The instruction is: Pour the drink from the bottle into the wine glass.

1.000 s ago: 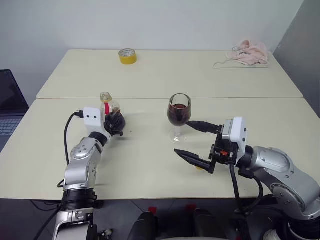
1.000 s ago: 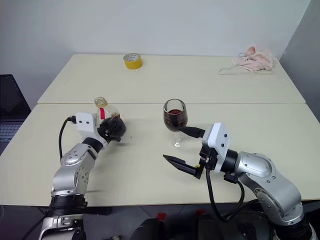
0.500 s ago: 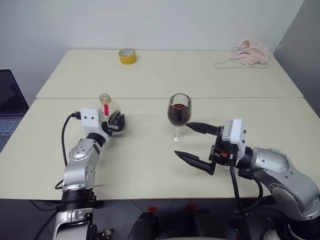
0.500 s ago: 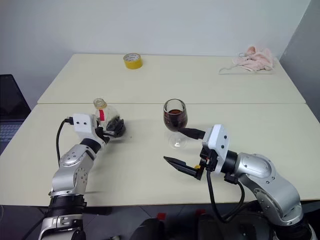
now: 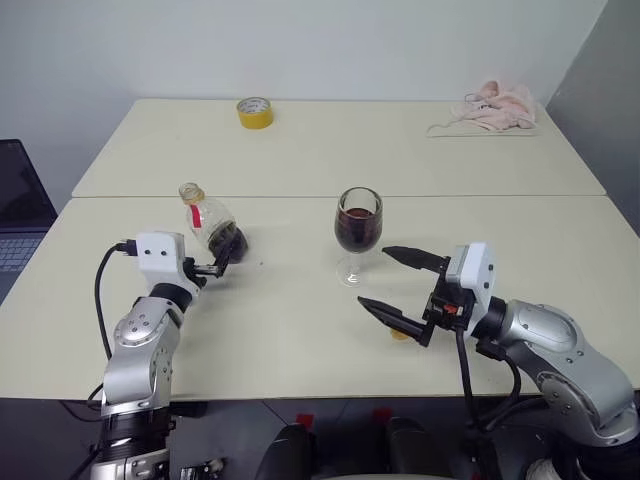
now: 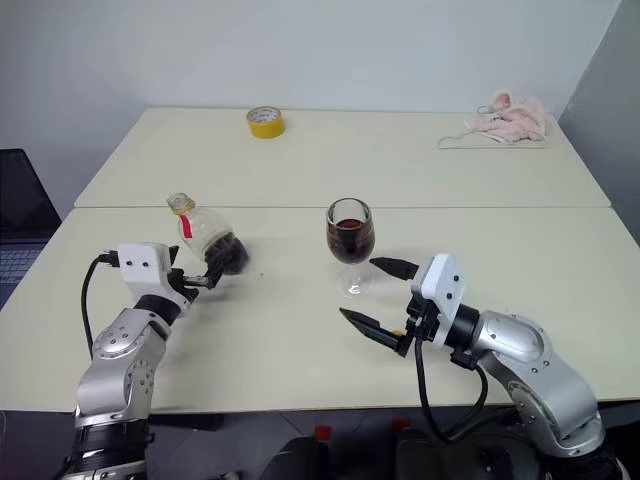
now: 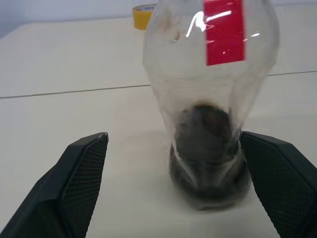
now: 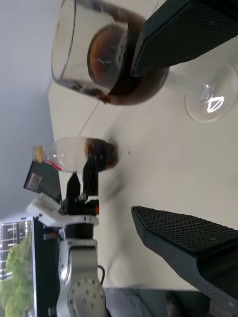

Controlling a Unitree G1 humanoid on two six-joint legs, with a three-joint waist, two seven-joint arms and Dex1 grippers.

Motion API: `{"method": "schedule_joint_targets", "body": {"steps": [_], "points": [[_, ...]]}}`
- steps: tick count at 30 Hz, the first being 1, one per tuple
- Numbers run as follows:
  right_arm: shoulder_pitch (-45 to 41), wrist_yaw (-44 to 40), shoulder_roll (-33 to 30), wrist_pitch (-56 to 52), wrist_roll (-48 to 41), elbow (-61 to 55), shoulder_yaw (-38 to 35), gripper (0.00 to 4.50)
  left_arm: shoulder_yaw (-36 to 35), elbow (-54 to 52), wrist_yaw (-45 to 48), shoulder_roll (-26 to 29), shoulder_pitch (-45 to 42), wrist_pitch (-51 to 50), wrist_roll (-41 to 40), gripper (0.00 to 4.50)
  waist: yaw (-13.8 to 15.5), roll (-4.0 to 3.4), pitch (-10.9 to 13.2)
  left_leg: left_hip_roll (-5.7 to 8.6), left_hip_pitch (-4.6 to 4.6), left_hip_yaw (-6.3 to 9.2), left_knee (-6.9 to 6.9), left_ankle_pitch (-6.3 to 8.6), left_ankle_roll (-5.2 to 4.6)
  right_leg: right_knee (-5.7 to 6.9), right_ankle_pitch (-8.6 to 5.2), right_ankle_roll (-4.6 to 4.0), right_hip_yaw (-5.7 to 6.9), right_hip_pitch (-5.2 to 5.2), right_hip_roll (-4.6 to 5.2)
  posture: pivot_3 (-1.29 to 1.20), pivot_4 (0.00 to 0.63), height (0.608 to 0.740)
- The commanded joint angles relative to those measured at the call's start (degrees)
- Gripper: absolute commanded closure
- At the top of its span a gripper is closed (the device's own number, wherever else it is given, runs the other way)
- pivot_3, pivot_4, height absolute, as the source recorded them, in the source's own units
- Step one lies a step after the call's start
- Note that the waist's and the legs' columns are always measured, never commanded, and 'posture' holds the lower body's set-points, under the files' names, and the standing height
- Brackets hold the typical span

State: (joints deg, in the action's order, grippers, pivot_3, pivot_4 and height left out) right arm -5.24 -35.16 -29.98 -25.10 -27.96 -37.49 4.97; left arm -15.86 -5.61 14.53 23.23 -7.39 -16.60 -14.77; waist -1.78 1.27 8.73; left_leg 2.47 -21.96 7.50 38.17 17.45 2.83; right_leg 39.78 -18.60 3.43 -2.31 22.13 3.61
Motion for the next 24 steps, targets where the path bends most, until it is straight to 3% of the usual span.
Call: {"method": "schedule_joint_targets", "body": {"steps": [1,14,24], "points": [[3.0,2.77,2.62,5.49,3.42,2.63,-2.07,0.0,-1.45,-5.59,1.01,1.02,2.42,-1.08,-1.03,0.01,0.0,0.0,0.0,0.0,0.0,-0.01,-0.01,0.0,0.0,-0.02,0.0,0.0,-0.01,0.01,0.0,0.0,0.15,0.74],[9.12,12.5,12.94,12.41,8.08,6.94,-5.71,0.0,2.55,-12.47,3.39,-0.42,7.85,0.88,0.02,0.01,0.04,-0.02,0.0,-0.03,0.08,-0.06,-0.09,0.0,0.0,-0.03,0.0,-0.01,-0.05,-0.02,-0.02,0.0,0.15,0.74],[14.54,13.81,14.3,12.98,9.16,5.98,-5.59,0.0,3.38,-12.56,3.41,-2.41,10.59,4.83,1.47,0.01,0.05,-0.03,-0.01,-0.05,0.11,-0.09,-0.13,0.0,0.0,-0.05,-0.01,-0.01,-0.08,-0.03,-0.04,0.0,0.15,0.74]]}}
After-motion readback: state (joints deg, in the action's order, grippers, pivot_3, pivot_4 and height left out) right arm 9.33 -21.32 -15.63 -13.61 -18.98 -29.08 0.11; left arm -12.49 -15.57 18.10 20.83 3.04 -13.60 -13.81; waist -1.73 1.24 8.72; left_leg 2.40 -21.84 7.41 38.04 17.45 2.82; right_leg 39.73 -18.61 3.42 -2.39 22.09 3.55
